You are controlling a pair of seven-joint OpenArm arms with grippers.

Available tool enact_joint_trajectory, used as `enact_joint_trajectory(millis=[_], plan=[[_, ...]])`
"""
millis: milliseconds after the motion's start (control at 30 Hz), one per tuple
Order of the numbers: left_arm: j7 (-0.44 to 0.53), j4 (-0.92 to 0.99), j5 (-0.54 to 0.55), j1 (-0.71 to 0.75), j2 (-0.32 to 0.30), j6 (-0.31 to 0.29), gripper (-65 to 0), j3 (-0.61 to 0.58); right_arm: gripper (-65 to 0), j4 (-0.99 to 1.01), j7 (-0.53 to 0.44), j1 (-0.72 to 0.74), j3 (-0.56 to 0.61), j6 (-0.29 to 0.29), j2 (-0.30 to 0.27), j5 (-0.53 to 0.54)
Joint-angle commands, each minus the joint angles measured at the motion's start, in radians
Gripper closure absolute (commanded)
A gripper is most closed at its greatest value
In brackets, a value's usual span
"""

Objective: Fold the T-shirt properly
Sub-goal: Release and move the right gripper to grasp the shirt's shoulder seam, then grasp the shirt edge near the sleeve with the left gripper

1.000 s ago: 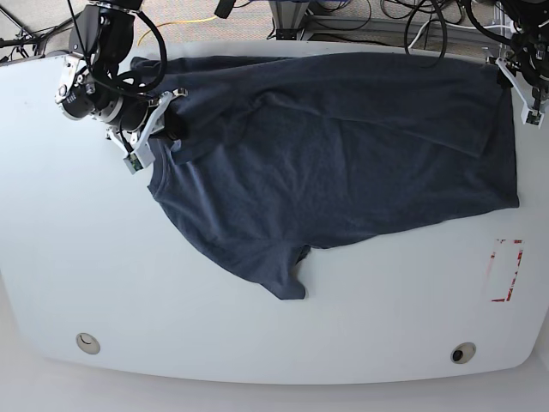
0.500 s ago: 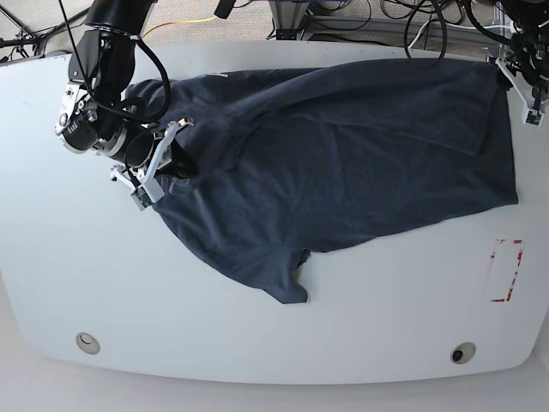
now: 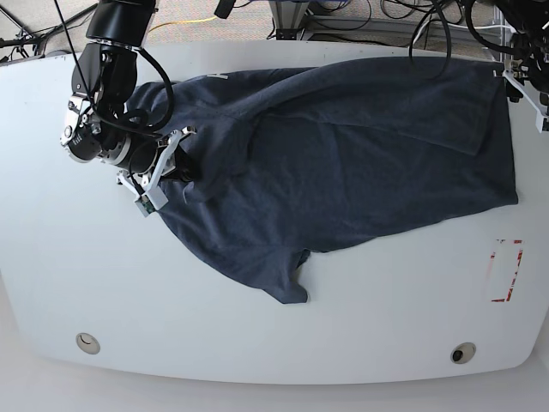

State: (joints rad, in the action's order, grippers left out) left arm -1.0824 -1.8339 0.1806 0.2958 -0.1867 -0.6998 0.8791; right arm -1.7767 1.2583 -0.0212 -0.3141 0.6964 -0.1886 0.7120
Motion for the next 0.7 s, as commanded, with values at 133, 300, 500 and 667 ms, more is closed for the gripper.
enact_joint_trajectory(millis=[133, 300, 500, 667], plan=[[-0.063, -0.019, 0.004, -0.080, -0.006, 0.002, -37.1, -0.068, 0.0, -0.012, -0.021, 0.013, -0.001, 0.002, -0.012, 0.019], [-0.063, 0.023, 0.004, -0.162, 0.013, 0.002, -37.2, -0.102, 0.0, -0.012, -0.021, 0.011, -0.001, 0.002, -0.012, 0.019], [-0.064, 0.046, 0.001, -0.208, 0.028, 0.002, -37.2, -0.189, 0.0, -0.013, -0.021, 0.011, -0.003, 0.002, -0.012, 0.019], [-0.063, 0.079, 0.000, -0.232, 0.029, 0.002, -37.2, -0.235, 0.0, -0.013, -0.021, 0.013, -0.004, 0.002, -0.012, 0.019]])
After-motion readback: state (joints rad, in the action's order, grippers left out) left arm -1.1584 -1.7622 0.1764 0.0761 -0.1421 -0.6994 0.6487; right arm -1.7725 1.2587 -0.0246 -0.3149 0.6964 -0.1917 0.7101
